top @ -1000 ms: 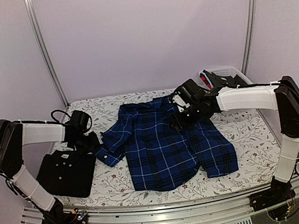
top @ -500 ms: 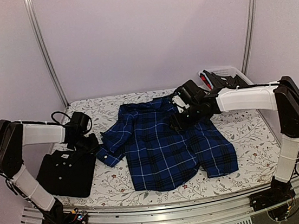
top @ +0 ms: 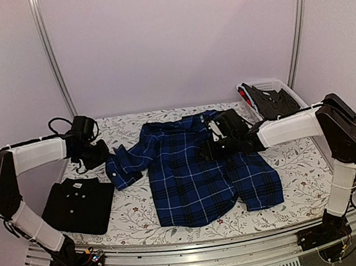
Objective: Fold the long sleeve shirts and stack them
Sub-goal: Pick up the sleeve from the center of the board, then place the sleeve at the corner of the board.
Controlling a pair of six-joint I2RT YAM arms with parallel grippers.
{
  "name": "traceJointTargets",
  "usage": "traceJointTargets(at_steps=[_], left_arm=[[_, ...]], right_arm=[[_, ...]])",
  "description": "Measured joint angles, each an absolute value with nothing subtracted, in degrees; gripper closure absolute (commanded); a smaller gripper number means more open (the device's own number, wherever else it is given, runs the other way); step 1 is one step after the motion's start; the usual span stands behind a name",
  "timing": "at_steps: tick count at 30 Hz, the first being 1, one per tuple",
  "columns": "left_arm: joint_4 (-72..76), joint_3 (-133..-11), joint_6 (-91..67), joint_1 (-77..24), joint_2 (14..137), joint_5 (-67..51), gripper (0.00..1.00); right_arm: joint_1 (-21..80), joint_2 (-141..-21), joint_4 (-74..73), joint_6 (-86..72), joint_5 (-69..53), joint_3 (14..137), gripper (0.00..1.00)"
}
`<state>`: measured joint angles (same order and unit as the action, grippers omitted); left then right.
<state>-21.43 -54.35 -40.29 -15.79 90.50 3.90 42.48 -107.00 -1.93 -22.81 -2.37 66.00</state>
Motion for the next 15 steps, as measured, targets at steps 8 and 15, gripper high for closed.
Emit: traceJointTargets(at_steps=[8,15], left_arm=[[-24.8,-64.0,-35.9,-0.8,83.6,3.6,1.00],[-28.0,-67.7,-33.0,7.9,85.5,1.0,1.00]], right_arm=[[44.0,-107.0,6.5,-24.9,-2.7,66.8,0.36],[44.2,-108.1,8.3,-24.8,-3.6,68.8,0.34]])
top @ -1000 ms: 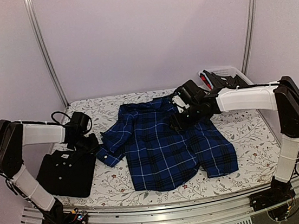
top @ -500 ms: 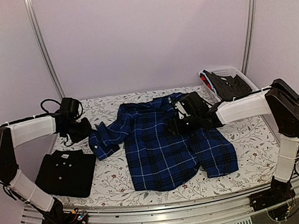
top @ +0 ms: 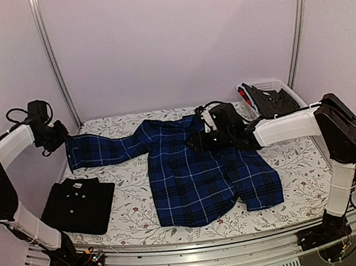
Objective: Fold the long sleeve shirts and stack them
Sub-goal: Place the sleeve at the corner of the board.
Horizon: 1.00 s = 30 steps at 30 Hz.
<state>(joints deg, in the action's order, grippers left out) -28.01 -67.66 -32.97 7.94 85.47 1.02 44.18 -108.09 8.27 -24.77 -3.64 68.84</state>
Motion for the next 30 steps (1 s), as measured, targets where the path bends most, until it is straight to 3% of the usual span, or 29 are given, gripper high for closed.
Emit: traceJointTargets(at_steps=[12,13,17,20,25,30], left_arm=[[-24.9,-68.6,-31.5,13.7,91.2,-5.0,1.00],[-24.2,-68.4,-31.5,13.8,91.4,-5.5,0.96],[-19.0,-65.1,-32.5,13.6,92.6,-9.8,0.49],[-17.7,-60.9,-33.7,12.9,92.6,-13.4,0.30],[-18.7,-59.9,-31.7,11.0,92.6,-20.4,0.19],[-18.3,-60.7,-30.3,10.1,94.7,-27.2,0.18]], right_arm=[[44.2,-108.3,8.5,-23.9,-3.6,69.8,0.26],[44.2,-108.4,8.4,-23.9,-3.6,70.2,0.25],[44.2,-110.1,7.7,-23.8,-3.7,73.6,0.20],[43.9,-112.6,6.0,-24.3,-3.7,77.8,0.18],[43.0,-119.2,1.4,-26.5,-4.5,87.9,0.13],[42.2,-125.3,-3.4,-30.2,-4.5,95.1,0.10]])
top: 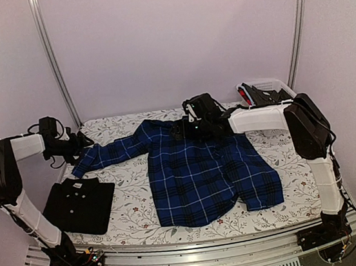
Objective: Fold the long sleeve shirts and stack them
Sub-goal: Place the sleeve at the corner of the board, then adjust the flattened shirt at the center of the board.
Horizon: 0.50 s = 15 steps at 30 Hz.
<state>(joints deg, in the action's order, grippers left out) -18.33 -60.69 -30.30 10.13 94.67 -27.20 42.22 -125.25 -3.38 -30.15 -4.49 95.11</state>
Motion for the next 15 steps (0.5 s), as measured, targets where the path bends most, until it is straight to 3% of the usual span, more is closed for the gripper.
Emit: traceJointTargets(at_steps=[7,15], left_arm=[[-17.1,-60.1,-30.3,8.6,102.5,-35.1,0.17],[-17.1,-60.4,-29.9,6.7,103.4,-36.0,0.15]], right_arm=[[41.7,-129.5,-9.2,-33.6,-4.8,99.2,0.08],[41.6,-129.6,-10.7,-33.7,-4.9,99.1,0.08]])
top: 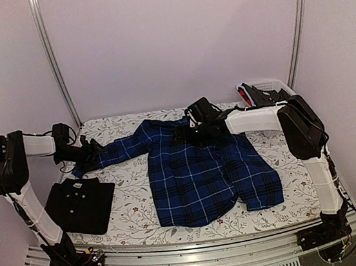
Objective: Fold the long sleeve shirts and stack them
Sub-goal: Adjust the flattened shirt at the center of the board.
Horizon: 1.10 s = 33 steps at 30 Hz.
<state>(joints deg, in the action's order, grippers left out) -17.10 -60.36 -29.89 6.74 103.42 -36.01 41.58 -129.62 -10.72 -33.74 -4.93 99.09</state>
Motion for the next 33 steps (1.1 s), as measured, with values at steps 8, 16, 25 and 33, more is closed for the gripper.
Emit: traceJointTargets(at_steps=[8,16,25,33], left_arm=[[-18.5,-61.8,-28.4,1.3,100.8,-30.6,0.13],[-18.3,-61.3,-28.7,-6.6,96.9,-27.2,0.13],[-15.0,-53.2,-32.8,-17.4,94.4,-25.5,0.16],[-13.3,-47.0,-37.6,-27.2,92.4,-24.3,0.16]], right_arm=[[41.6,-125.3,-9.8,-32.1,-4.6,87.4,0.08],[41.6,-107.6,-10.3,-31.9,-1.7,71.6,0.10],[42.0,-85.3,-14.5,-32.4,4.5,56.1,0.19],[41.7,-80.0,-19.9,-31.4,5.8,49.8,0.19]])
